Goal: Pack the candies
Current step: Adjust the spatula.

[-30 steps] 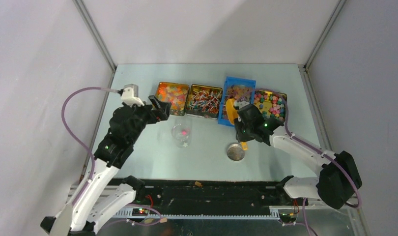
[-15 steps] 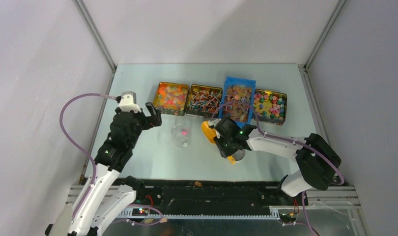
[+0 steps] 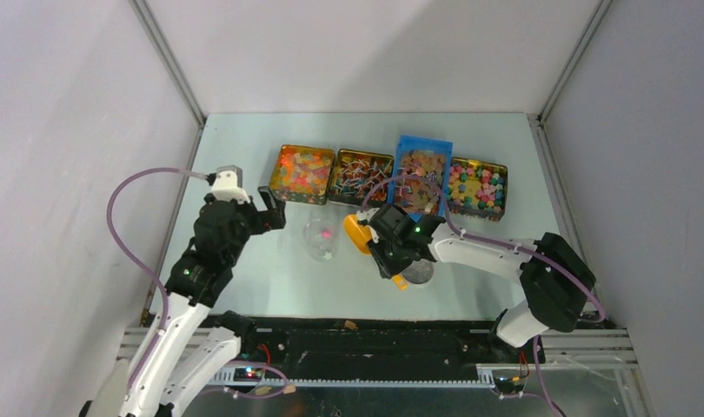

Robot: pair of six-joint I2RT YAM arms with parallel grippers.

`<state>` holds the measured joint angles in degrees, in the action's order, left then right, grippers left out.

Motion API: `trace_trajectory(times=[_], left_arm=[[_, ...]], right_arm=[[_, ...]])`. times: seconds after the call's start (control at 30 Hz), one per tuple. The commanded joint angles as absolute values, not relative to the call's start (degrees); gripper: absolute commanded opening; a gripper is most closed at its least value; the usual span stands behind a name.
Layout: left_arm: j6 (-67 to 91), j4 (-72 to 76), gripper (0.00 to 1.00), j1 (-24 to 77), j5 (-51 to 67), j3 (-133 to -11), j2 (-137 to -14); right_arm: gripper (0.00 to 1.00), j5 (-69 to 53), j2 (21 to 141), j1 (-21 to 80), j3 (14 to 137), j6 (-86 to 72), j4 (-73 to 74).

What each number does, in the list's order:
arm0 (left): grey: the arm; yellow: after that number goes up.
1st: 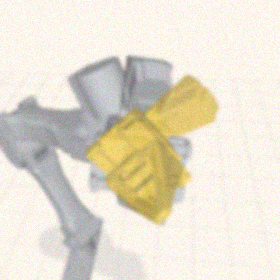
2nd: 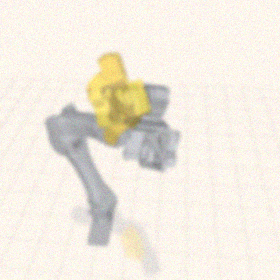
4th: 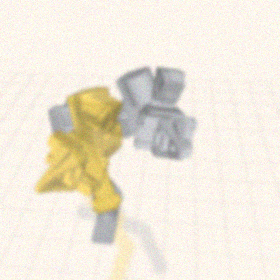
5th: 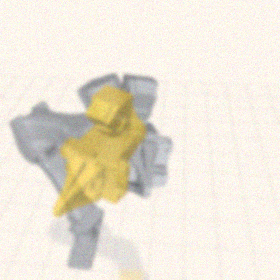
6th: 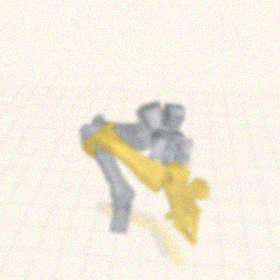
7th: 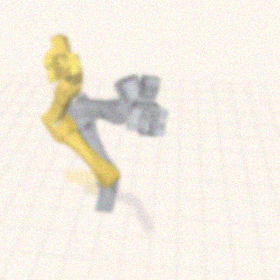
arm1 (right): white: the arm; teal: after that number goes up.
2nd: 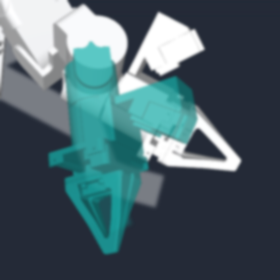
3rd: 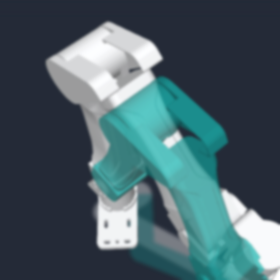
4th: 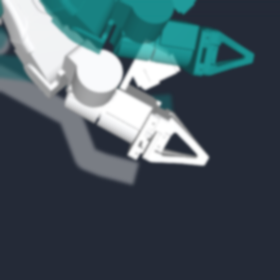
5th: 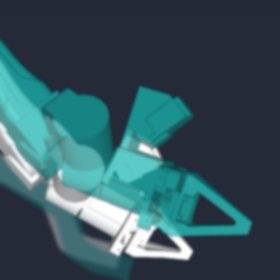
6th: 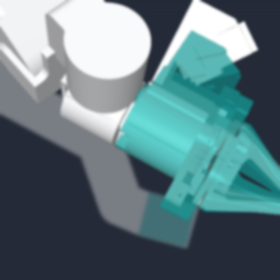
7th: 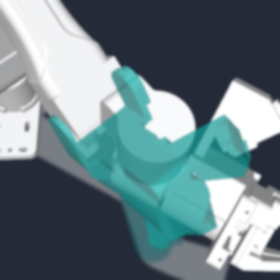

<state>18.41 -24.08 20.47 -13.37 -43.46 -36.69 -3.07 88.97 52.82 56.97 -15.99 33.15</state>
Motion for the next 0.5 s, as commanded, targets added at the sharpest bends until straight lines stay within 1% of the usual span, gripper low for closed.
trace_trajectory(times=[0.0,0.3,0.47], left_arm=[[15.9,-25.8,1.00,20.0,-12.0,-43.6,-36.1],[15.7,-27.5,1.00,20.0,-11.3,-43.8,-33.6],[13.3,-29.1,1.00,20.0,-9.8,-45.0,-33.0]], right_arm=[[0.00,-3.8,89.5,53.3,61.2,-15.5,37.2],[0.00,-3.2,91.3,53.3,65.3,-16.9,41.8],[0.00,-1.7,88.9,53.7,67.6,-16.0,46.6]])
